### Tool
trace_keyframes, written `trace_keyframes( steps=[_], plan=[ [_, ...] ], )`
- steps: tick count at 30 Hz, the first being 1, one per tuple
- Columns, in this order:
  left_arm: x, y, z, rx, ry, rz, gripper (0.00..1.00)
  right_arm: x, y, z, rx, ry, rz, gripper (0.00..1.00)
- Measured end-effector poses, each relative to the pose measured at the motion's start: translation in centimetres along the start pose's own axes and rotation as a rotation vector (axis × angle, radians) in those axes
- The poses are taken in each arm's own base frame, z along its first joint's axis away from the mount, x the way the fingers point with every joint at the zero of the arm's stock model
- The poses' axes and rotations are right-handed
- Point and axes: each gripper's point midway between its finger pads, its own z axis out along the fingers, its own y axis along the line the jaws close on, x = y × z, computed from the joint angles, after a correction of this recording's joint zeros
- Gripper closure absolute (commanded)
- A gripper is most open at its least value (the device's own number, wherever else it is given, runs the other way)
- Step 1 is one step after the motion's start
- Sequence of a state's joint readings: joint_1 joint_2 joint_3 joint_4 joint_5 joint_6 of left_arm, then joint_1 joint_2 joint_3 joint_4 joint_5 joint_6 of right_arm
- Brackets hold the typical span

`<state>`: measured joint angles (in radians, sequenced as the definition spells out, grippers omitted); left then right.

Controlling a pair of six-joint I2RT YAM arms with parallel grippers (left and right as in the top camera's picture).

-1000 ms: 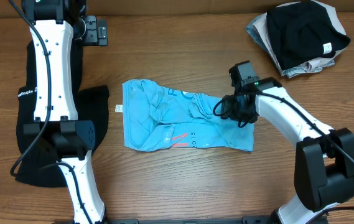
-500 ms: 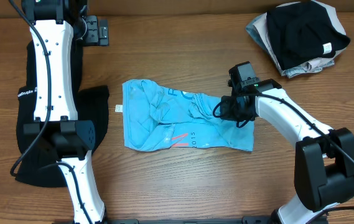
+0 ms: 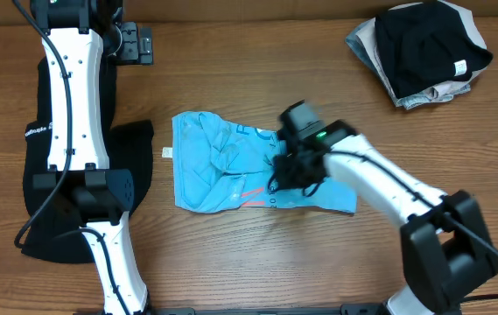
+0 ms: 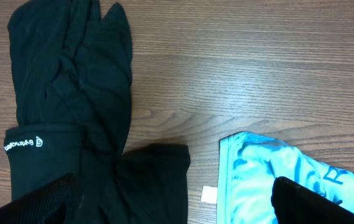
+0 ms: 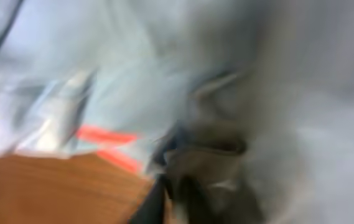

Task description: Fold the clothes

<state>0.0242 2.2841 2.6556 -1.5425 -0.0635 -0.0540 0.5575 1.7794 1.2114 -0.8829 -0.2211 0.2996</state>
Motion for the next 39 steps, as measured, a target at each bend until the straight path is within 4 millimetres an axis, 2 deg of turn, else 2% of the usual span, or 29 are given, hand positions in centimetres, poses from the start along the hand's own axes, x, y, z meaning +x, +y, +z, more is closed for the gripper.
trace_keyframes(
  steps=[4, 7, 10, 13, 17, 21, 23, 26, 29, 34, 39],
  plan=[
    [0.2, 0.0, 0.0, 0.0, 0.009, 0.001, 0.0, 2.0, 3.3, 0.7, -0.02, 0.036, -0.1, 0.26],
    [0.7, 0.0, 0.0, 0.0, 0.029, 0.002, 0.0, 2.6, 3.8, 0.7, -0.021, 0.056, -0.095, 0.2],
    [2.0, -0.3, 0.1, 0.02, 0.083, 0.005, 0.0, 1.8, 3.5, -0.3, -0.018, 0.049, -0.066, 0.15],
    [3.4, -1.0, 0.9, 0.056, 0.149, 0.015, 0.0, -0.4, 3.1, -2.6, -0.025, 0.01, -0.019, 0.1],
    [5.4, -2.1, 2.5, 0.121, 0.24, 0.049, 0.0, -3.8, 1.0, -6.2, -0.029, -0.07, 0.072, 0.04],
    [8.0, -3.2, 4.4, 0.192, 0.35, 0.078, 0.0, -5.6, -2.5, -8.1, -0.02, -0.121, 0.171, 0.03],
    [9.3, -3.7, 5.2, 0.223, 0.403, 0.092, 0.01, -5.8, -4.4, -8.5, -0.01, -0.125, 0.221, 0.01],
    [11.2, -4.6, 6.1, 0.278, 0.472, 0.117, 0.09, -6.3, -6.8, -9.2, 0.002, -0.142, 0.279, 0.0],
    [12.9, -5.7, 7.2, 0.321, 0.525, 0.146, 0.11, -6.6, -8.4, -9.6, 0.01, -0.153, 0.307, 0.0],
    [15.5, -8.1, 9.4, 0.339, 0.586, 0.185, 0.11, -6.7, -10.1, -10.1, 0.018, -0.163, 0.332, 0.0],
    [16.8, -10.1, 11.0, 0.32, 0.6, 0.184, 0.11, -6.6, -10.7, -10.2, 0.024, -0.161, 0.316, 0.0]
  ],
)
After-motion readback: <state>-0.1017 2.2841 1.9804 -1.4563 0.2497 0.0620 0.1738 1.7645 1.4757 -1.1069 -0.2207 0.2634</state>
